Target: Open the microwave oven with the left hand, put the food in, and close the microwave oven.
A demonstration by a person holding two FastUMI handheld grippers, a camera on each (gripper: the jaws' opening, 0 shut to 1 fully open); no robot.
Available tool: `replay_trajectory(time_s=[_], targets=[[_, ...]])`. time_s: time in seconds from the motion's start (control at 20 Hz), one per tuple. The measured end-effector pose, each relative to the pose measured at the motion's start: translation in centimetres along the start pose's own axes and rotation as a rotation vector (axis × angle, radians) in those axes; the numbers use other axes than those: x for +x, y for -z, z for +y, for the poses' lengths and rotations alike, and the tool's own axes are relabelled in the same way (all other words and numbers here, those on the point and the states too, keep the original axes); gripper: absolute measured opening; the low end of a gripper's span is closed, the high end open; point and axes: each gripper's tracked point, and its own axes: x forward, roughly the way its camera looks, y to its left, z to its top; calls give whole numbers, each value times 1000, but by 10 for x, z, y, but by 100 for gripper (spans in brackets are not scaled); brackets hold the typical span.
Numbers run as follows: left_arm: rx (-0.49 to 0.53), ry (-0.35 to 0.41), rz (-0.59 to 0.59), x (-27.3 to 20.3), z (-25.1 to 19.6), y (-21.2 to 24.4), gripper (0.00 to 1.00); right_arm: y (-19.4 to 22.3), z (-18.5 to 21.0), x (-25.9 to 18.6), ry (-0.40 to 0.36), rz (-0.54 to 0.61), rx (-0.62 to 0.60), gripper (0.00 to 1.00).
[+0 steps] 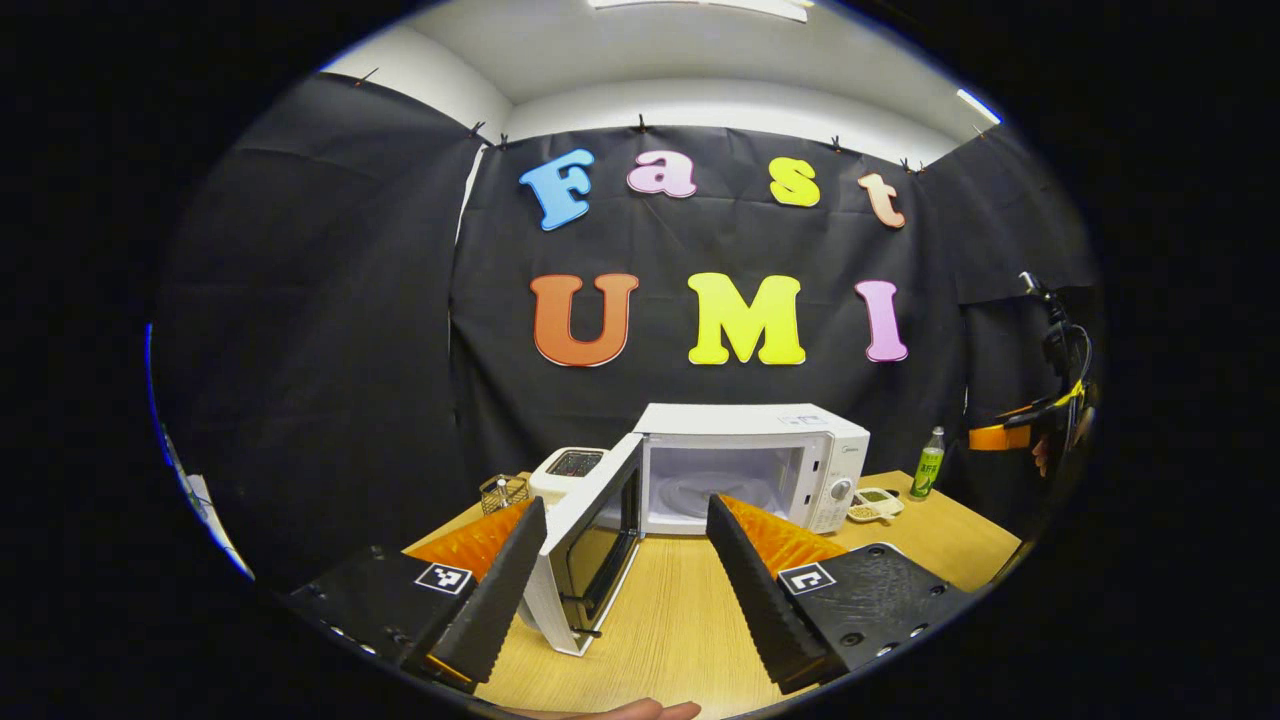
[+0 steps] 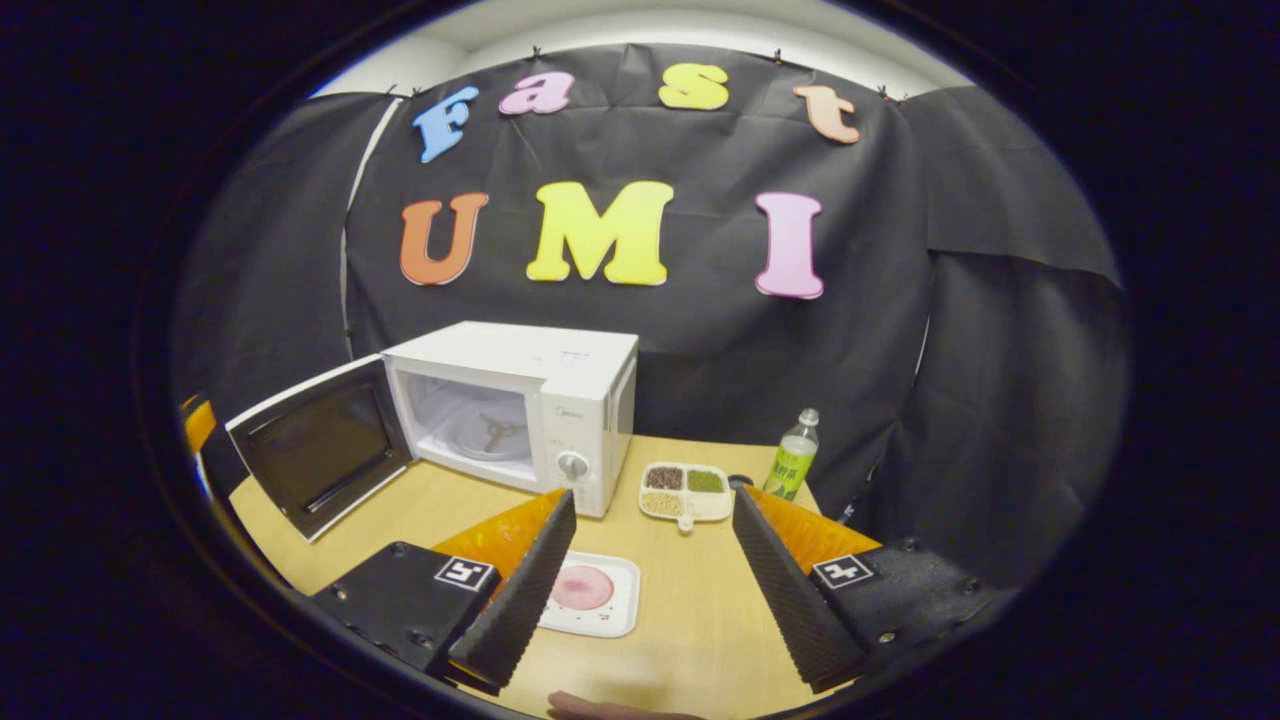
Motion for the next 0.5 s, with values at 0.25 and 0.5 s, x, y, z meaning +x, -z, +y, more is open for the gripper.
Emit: replay_trajectory(time_s=[0.25,0.5], targets=[[-26,19,4,7,-25,-18,95,64,6,50,-118,343,20,100],[-30,36,-26,2,-45,-33,95,130,7,94,-176,616,129,92]])
